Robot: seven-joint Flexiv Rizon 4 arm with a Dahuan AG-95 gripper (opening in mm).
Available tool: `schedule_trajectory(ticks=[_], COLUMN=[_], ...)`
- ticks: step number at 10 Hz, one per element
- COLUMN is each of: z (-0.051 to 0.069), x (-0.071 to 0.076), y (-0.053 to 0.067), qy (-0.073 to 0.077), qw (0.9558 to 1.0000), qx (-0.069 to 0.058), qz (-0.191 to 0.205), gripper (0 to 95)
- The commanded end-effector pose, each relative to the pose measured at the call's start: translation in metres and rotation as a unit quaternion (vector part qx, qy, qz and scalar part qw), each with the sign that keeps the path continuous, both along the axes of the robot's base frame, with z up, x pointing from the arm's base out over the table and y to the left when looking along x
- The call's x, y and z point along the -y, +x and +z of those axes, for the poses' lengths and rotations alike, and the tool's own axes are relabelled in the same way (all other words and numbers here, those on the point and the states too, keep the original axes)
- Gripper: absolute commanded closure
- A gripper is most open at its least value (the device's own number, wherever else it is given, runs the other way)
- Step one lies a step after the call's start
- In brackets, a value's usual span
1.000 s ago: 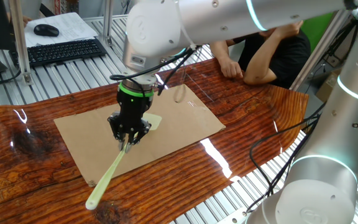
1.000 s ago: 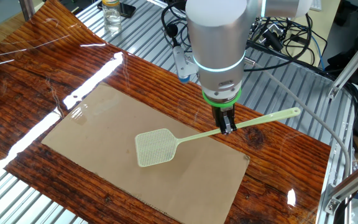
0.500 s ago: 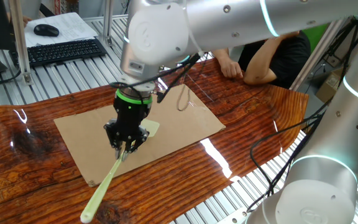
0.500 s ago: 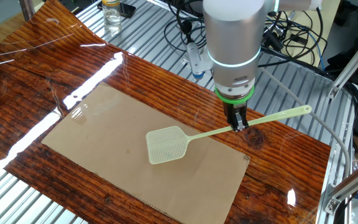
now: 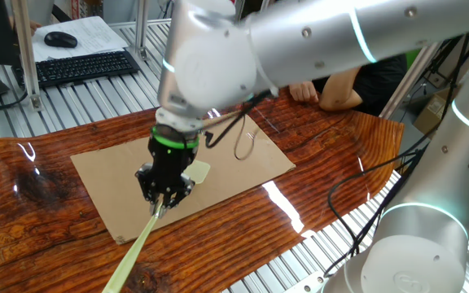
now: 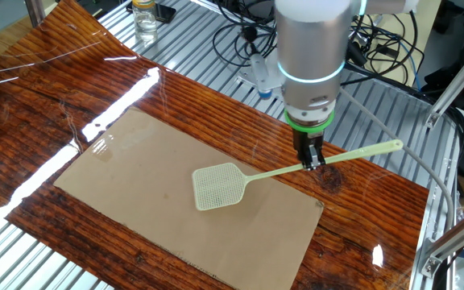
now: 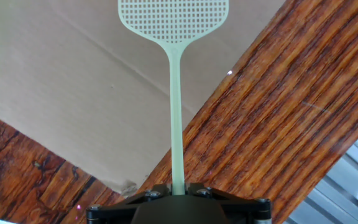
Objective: Swat with a flyswatter
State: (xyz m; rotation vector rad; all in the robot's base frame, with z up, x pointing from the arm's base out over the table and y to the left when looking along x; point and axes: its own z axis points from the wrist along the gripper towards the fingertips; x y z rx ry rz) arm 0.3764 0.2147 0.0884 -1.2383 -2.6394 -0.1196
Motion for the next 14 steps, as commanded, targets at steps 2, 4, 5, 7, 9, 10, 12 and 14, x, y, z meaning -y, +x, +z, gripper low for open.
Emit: schedule_trajectory(ticks=[2, 4, 5, 7, 9, 10, 12, 14], z=[-0.004, -0.005, -0.006, -0.014, -0.017, -0.018, -0.016, -0.002], x=[-0.001, -0.001, -0.001, -0.003, -0.004, -0.004, -0.004, 0.000], y=[0.001, 0.001, 0.001, 0.000, 0.000, 0.000, 0.000, -0.004], qy=[0.019, 0.046, 0.048, 0.040, 0.039, 0.040, 0.039, 0.050], qw=[0.9998, 0.9984, 0.9981, 0.9984, 0.9983, 0.9982, 0.9985, 0.9984], qx=[-0.009, -0.025, -0.027, -0.026, -0.026, -0.026, -0.024, -0.021], qz=[-0.005, -0.022, -0.025, -0.032, -0.035, -0.035, -0.030, -0.017], gripper=[95.0, 95.0, 95.0, 95.0, 95.0, 95.0, 95.0, 95.0])
